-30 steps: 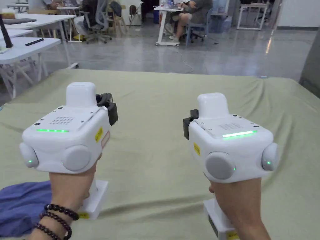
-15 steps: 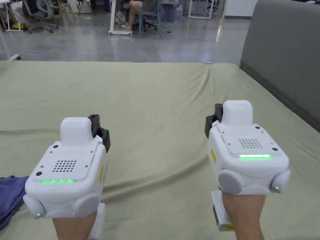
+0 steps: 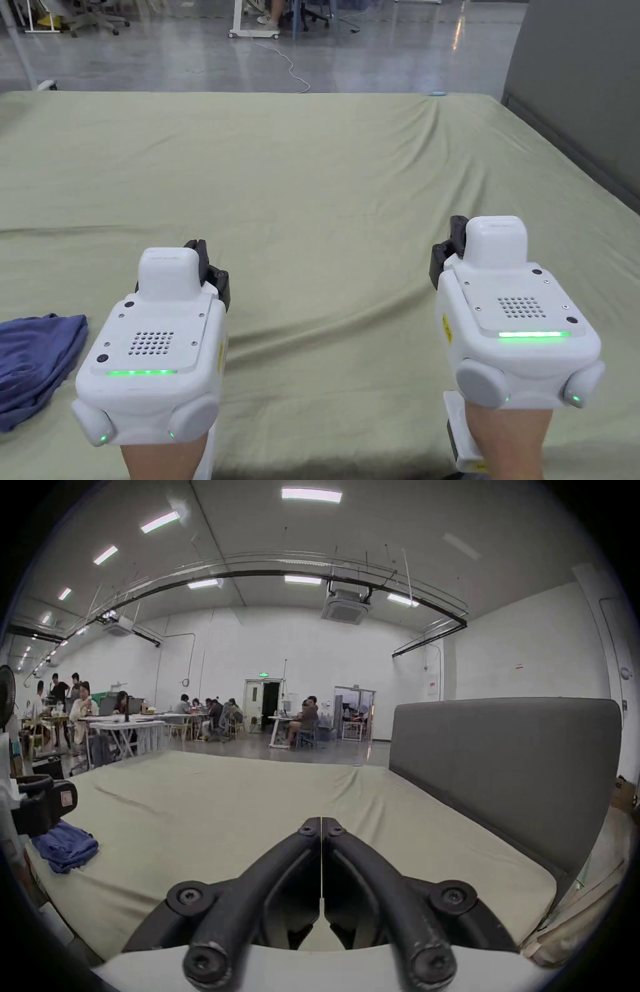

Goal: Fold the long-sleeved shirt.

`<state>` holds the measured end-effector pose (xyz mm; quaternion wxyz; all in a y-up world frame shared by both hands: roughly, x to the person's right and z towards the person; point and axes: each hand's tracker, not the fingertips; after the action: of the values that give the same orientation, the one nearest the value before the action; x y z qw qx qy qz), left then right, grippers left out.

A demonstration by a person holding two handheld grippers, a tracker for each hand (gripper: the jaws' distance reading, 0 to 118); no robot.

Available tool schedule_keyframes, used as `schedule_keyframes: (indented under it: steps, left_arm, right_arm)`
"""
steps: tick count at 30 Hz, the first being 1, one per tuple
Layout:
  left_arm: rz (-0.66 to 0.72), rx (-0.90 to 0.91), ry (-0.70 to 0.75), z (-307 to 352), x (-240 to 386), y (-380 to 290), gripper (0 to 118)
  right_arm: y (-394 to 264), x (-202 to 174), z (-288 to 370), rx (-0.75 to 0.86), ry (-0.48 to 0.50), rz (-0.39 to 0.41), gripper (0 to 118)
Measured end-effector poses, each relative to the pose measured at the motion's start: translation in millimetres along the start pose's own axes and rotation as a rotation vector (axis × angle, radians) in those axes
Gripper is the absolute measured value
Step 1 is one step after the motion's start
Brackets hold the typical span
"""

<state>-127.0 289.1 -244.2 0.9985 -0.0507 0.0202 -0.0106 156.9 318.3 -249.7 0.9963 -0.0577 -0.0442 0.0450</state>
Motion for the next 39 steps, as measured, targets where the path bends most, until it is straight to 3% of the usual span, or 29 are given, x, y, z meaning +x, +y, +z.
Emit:
schedule_keyframes:
  steps: [3, 4, 6, 7, 8, 9, 13, 18, 23, 29, 39]
  left_arm:
    - [0.013, -0.001, 0.000, -1, 0, 0, 2]
    - [0.011, -0.004, -0.001, 0, 0, 1, 13]
    - [0.004, -0.006, -0.011, 0, 1, 1, 42]
    - [0.001, -0.003, -0.012, 0, 1, 1, 77]
    - [-0.004, -0.003, -0.013, 0, 3, 2, 102]
    - [-0.006, 0.001, -0.015, 0, 3, 2, 118]
    - [-0.028, 0.102, -0.004, 3, 6, -2, 118]
    - [-0.014, 0.049, -0.028, -4, 5, -3, 118]
    - [0.011, 0.051, -0.017, -2, 3, -4, 118]
    - [-0.009, 0.036, -0.010, 1, 2, -1, 118]
    - [-0.003, 0.021, -0.021, 0, 3, 1, 118]
  right_arm:
    - [1, 2, 2, 0.005, 0.000, -0.002, 0]
    - [2, 3, 2, 0.009, -0.004, -0.002, 7]
    - [2, 4, 3, 0.007, -0.011, -0.006, 47]
    - [1, 5, 3, 0.004, -0.008, -0.008, 81]
    - [1, 5, 2, -0.006, -0.003, -0.007, 100]
    - [0, 5, 1, -0.009, -0.007, -0.001, 112]
    - [-4, 3, 0, 0.019, -0.037, 0.041, 115]
    - [-6, 4, -3, 0.052, -0.018, 0.125, 115]
    - [-6, 4, -2, 0.051, 0.002, 0.093, 115]
    - [-2, 2, 1, 0.048, -0.015, 0.130, 115]
    - [3, 6, -2, 0.069, -0.039, 0.072, 115]
